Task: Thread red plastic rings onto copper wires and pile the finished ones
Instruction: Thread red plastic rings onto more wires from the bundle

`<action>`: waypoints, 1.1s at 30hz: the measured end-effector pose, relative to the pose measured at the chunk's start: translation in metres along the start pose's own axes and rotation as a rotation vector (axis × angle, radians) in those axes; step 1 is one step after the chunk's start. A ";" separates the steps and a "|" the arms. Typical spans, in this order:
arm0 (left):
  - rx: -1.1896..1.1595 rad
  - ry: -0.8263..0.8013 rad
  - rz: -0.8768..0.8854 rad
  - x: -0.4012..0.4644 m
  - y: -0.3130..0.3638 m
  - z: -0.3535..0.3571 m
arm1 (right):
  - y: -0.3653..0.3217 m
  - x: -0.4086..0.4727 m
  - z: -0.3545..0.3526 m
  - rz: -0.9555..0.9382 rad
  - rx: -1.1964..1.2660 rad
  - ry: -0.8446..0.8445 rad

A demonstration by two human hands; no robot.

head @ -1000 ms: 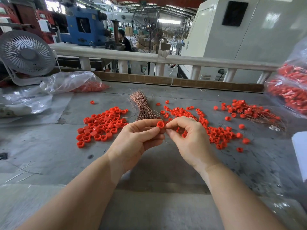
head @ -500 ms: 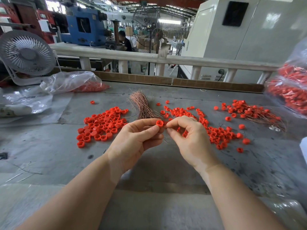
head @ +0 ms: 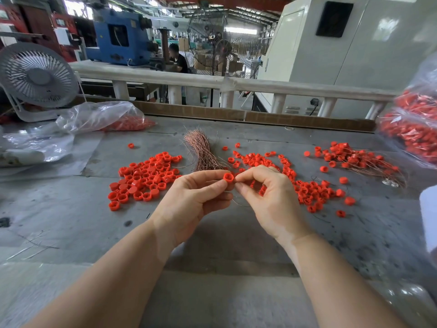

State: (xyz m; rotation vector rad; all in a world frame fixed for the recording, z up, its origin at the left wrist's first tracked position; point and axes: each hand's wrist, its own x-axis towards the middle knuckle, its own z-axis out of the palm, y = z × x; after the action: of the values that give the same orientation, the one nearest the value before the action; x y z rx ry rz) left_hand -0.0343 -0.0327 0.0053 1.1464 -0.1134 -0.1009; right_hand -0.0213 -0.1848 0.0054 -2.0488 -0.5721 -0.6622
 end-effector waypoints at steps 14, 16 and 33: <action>0.113 0.002 0.037 -0.002 0.000 0.001 | -0.004 0.000 -0.002 0.037 0.054 -0.005; 0.142 0.013 0.045 -0.003 0.000 0.002 | -0.005 0.000 -0.002 0.045 0.062 -0.002; 0.107 0.026 0.048 -0.003 0.000 0.003 | -0.007 0.000 -0.003 0.011 -0.004 -0.010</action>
State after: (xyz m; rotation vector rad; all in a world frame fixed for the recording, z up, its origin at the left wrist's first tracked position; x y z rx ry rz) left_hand -0.0374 -0.0351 0.0070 1.2504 -0.1237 -0.0378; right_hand -0.0261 -0.1843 0.0110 -2.0591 -0.5655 -0.6471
